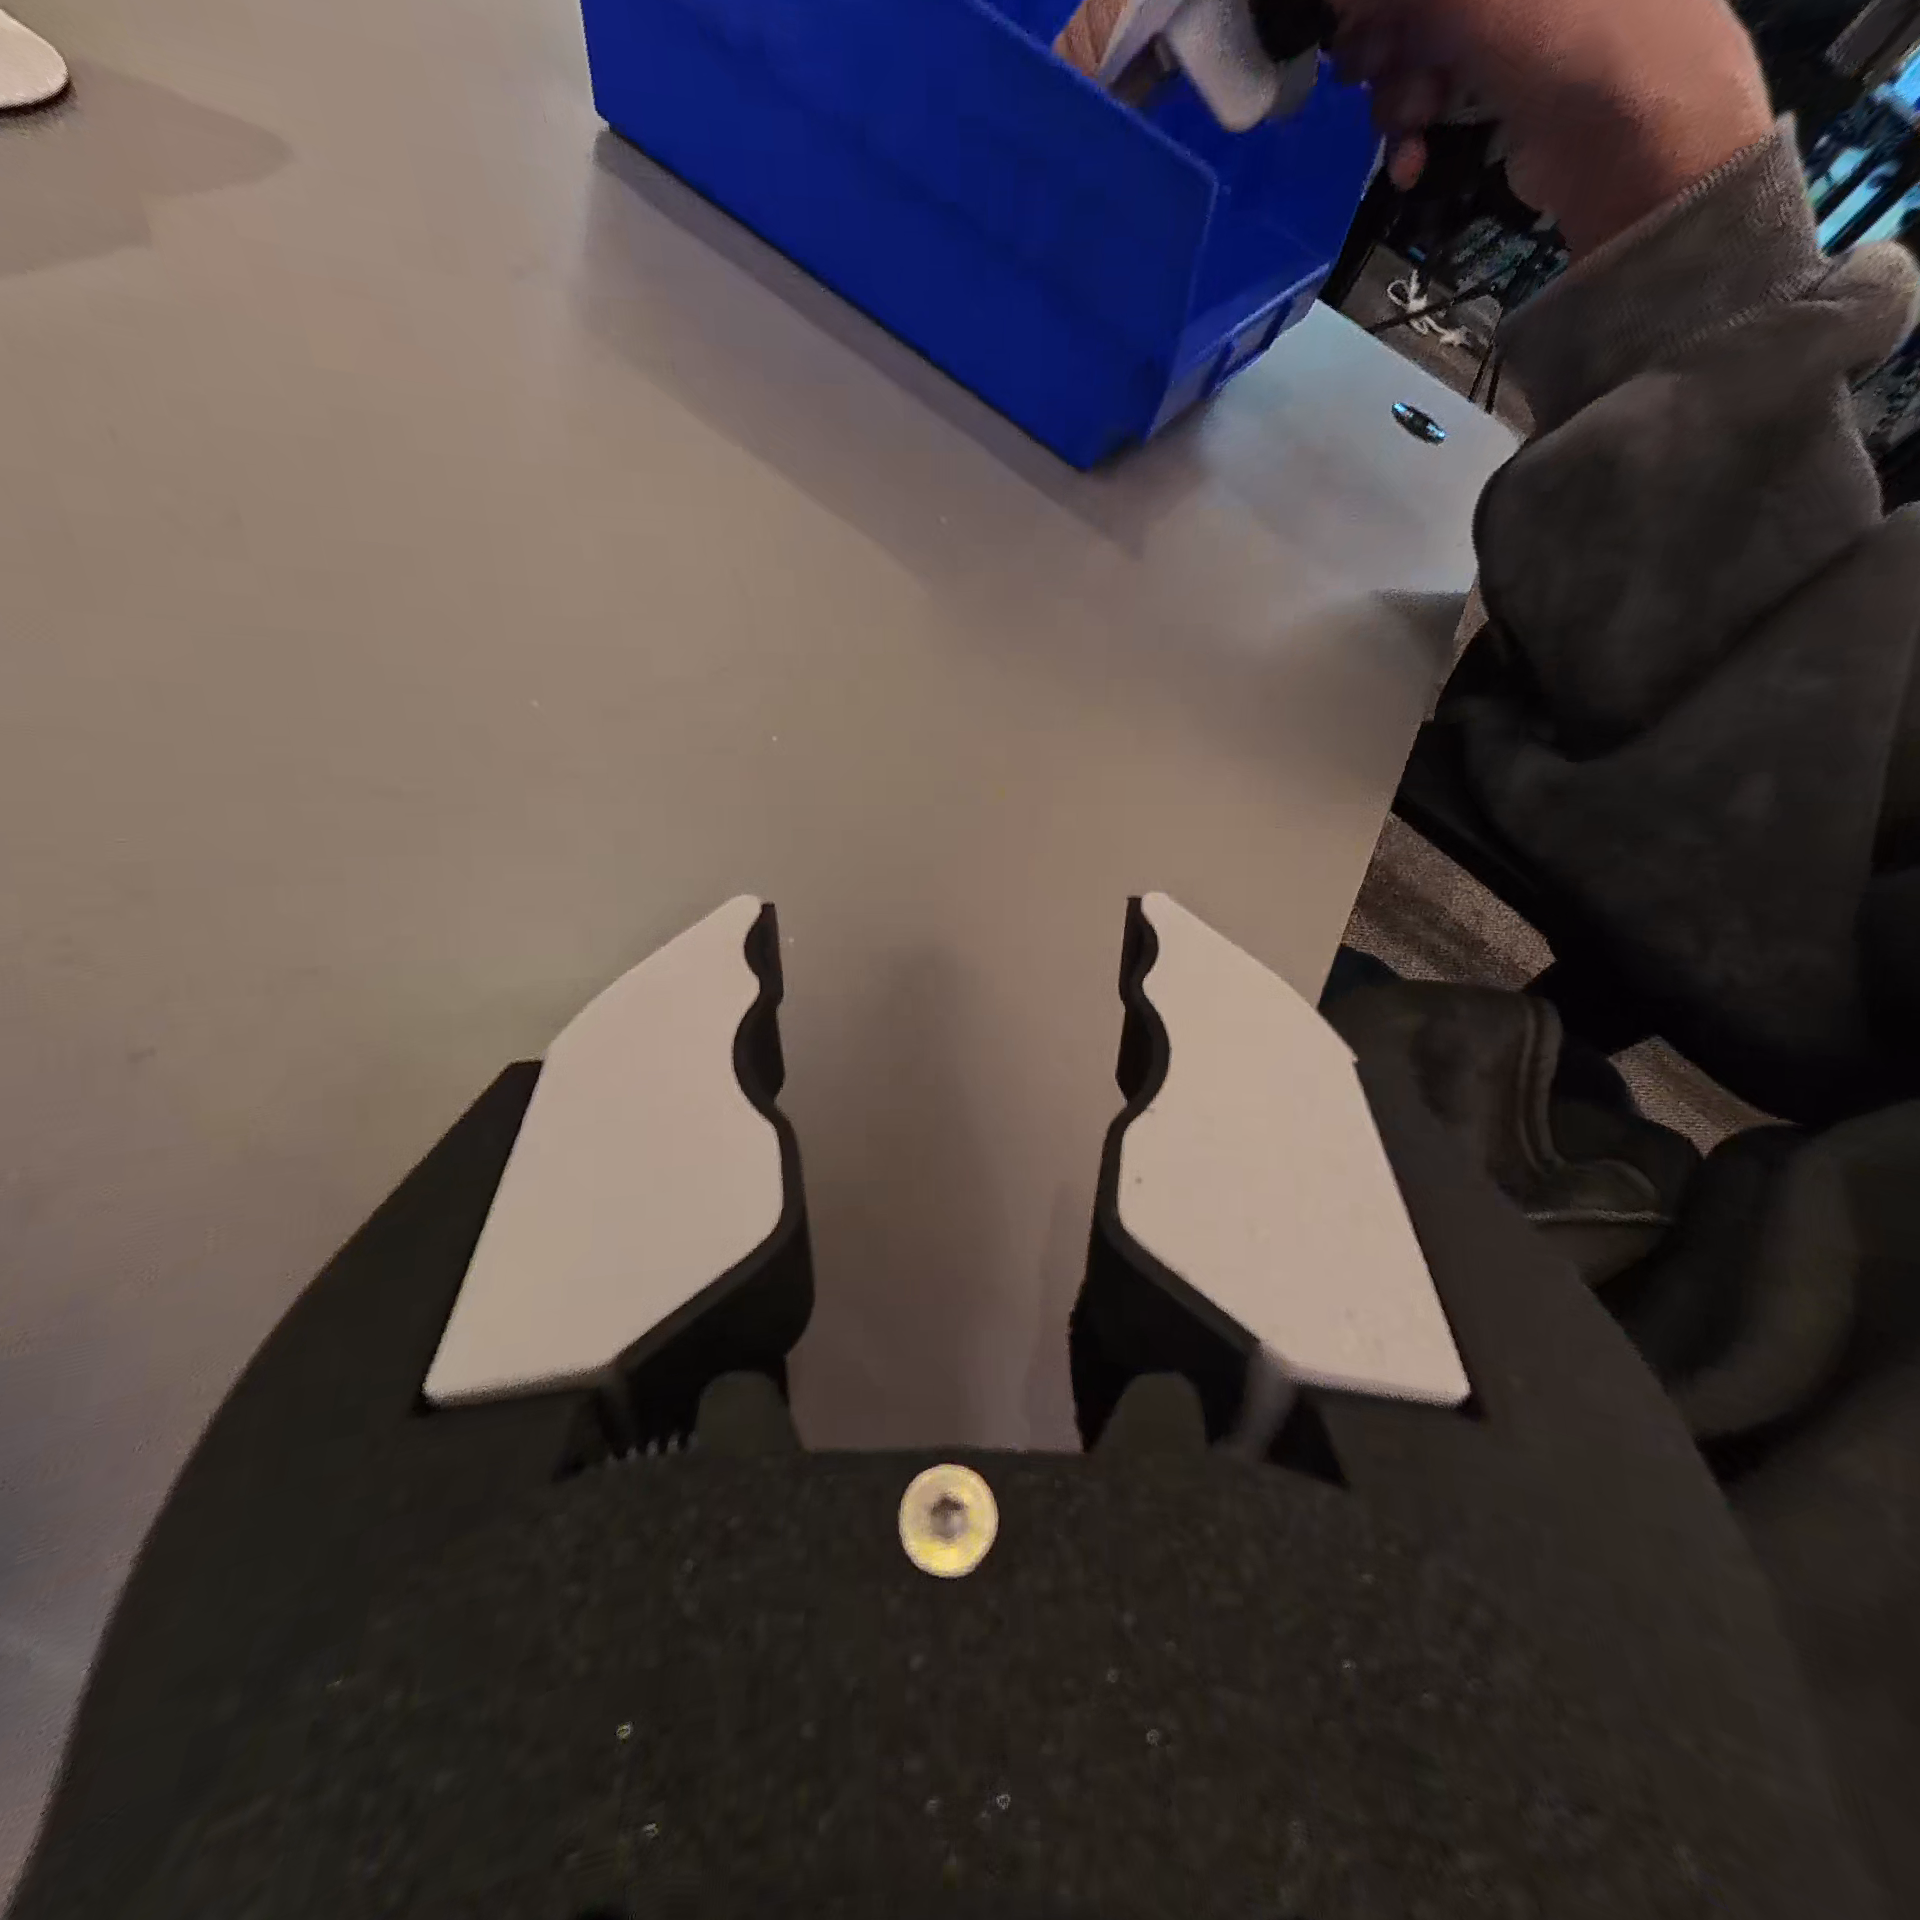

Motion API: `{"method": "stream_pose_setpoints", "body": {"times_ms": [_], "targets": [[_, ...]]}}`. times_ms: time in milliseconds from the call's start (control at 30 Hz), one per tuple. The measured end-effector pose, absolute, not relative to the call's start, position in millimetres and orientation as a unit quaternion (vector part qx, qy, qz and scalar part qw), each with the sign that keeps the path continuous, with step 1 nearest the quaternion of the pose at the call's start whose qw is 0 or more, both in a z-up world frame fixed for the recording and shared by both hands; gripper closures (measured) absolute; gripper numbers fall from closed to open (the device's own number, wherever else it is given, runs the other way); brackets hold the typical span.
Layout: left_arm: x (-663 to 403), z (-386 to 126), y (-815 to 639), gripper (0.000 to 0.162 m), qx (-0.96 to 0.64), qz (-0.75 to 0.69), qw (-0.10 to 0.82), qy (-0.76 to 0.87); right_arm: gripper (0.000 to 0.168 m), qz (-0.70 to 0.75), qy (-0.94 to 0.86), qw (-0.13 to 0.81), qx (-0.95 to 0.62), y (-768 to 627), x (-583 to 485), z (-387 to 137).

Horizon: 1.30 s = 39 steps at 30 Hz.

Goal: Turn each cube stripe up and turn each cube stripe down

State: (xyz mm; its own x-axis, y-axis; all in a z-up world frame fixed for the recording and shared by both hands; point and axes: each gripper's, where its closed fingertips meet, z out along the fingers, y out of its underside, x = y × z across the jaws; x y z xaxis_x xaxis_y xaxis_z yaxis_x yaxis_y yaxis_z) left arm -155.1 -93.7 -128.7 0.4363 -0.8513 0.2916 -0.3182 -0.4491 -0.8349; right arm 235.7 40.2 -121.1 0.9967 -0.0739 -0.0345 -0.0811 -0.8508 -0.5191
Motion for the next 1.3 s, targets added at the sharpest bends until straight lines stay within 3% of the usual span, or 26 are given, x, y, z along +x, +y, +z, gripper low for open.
{"method": "stream_pose_setpoints", "body": {"times_ms": [200, 467, 500, 533, 667, 767, 867, 933, 1033, 1100, 1167, 1300], "targets": [[-159, -130, -90, 0.101, -0.768, -0.349, 0.367, 0.391, 0.123, -0.026, 0.050, 0.161, -0.985, 28, 248, -171], [-159, -138, -89, 0.102, -0.776, -0.345, 0.350, 0.394, 0.122, -0.057, 0.049, 0.157, -0.985, 24, 254, -169], [-160, -138, -88, 0.102, -0.776, -0.344, 0.352, 0.394, 0.115, -0.068, 0.045, 0.170, -0.982, 25, 256, -161], [-160, -138, -88, 0.102, -0.776, -0.343, 0.354, 0.393, 0.105, -0.074, 0.042, 0.195, -0.977, 26, 257, -146], [-164, -134, -83, 0.102, -0.776, -0.340, 0.363, 0.387, 0.106, -0.046, 0.014, 0.413, -0.910, 34, 234, -35], [-167, -133, -78, 0.103, -0.779, -0.337, 0.370, 0.377, 0.108, 0.077, -0.094, 0.600, -0.791, 23, 160, 53], [-172, -130, -72, 0.103, -0.781, -0.328, 0.386, 0.366, 0.113, 0.217, -0.188, 0.717, -0.636, -8, 72, 96], [-175, -127, -69, 0.103, -0.780, -0.324, 0.392, 0.363, 0.120, 0.297, -0.214, 0.720, -0.589, -19, 18, 76], [-174, -122, -71, 0.102, -0.769, -0.337, 0.398, 0.370, 0.118, 0.397, -0.293, 0.642, -0.588, -23, -66, 2], [-174, -119, -73, 0.100, -0.764, -0.338, 0.398, 0.378, 0.102, 0.433, -0.327, 0.561, -0.625, -25, -105, -36], [-179, -123, -72, 0.099, -0.775, -0.319, 0.388, 0.384, 0.100, 0.449, -0.357, 0.503, -0.647, -34, -127, -58], [-210, -92, -60, 0.097, -0.790, -0.287, 0.406, 0.358, 0.106, 0.457, -0.356, 0.480, -0.659, -50, -133, -69]]}}
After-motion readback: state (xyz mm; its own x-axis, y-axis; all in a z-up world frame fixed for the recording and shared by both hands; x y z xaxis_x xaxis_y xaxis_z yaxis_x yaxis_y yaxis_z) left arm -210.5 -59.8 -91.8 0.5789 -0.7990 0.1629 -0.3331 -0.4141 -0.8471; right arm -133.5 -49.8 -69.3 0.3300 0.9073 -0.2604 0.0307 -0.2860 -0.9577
